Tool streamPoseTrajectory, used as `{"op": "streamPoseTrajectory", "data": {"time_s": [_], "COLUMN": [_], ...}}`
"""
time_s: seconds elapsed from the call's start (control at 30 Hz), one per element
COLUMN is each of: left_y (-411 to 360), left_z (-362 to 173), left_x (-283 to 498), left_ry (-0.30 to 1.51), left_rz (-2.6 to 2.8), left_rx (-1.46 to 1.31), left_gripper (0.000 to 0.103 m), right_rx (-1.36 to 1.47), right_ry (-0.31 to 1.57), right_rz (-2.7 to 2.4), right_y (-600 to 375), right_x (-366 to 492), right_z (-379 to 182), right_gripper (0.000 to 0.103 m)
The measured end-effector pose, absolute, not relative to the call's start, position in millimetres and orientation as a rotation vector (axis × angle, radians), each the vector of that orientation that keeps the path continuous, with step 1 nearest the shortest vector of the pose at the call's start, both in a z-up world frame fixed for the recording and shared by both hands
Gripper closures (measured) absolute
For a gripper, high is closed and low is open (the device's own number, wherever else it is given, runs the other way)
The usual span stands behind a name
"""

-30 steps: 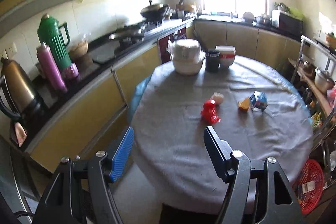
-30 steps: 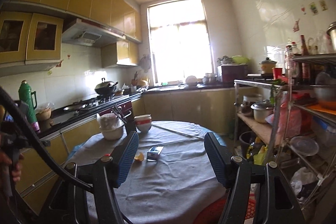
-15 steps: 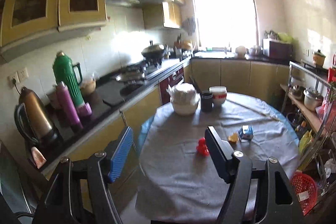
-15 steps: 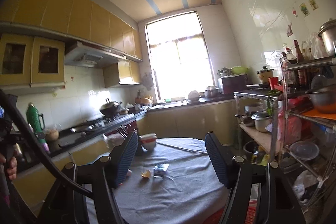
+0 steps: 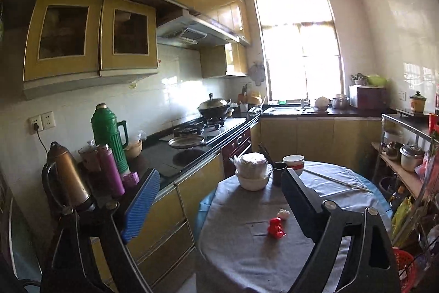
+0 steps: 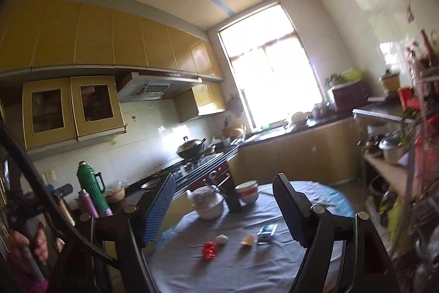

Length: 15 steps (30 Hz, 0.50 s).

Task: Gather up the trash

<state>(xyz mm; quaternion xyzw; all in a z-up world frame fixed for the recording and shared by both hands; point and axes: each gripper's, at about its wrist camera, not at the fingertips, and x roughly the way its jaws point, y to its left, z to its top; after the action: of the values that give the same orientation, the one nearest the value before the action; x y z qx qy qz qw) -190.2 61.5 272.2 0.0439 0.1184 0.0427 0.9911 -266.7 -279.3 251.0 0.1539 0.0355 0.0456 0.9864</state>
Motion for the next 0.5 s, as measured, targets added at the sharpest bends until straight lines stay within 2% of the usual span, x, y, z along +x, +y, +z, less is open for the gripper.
{"op": "streamPoseTrajectory", "data": {"time_s": [0.1,0.5], "left_y": [64.8,51.7], "left_z": [257.4,132.3], "left_x": [-169.4,-19.3], "left_ry": [0.289,0.722], "left_rz": [0.093,0.004], "left_rx": [0.082,0.056], "left_gripper": [0.012,0.012], "right_rx": [0.331,0.420], "right_ry": [0.127,0.460], "right_rz": [0.126,0.148], "right_y": [-280.9,-308.5], "right_x": [-240.1,-78.8], "right_z": [238.8,136.5], "right_gripper": [0.026,0.026]}}
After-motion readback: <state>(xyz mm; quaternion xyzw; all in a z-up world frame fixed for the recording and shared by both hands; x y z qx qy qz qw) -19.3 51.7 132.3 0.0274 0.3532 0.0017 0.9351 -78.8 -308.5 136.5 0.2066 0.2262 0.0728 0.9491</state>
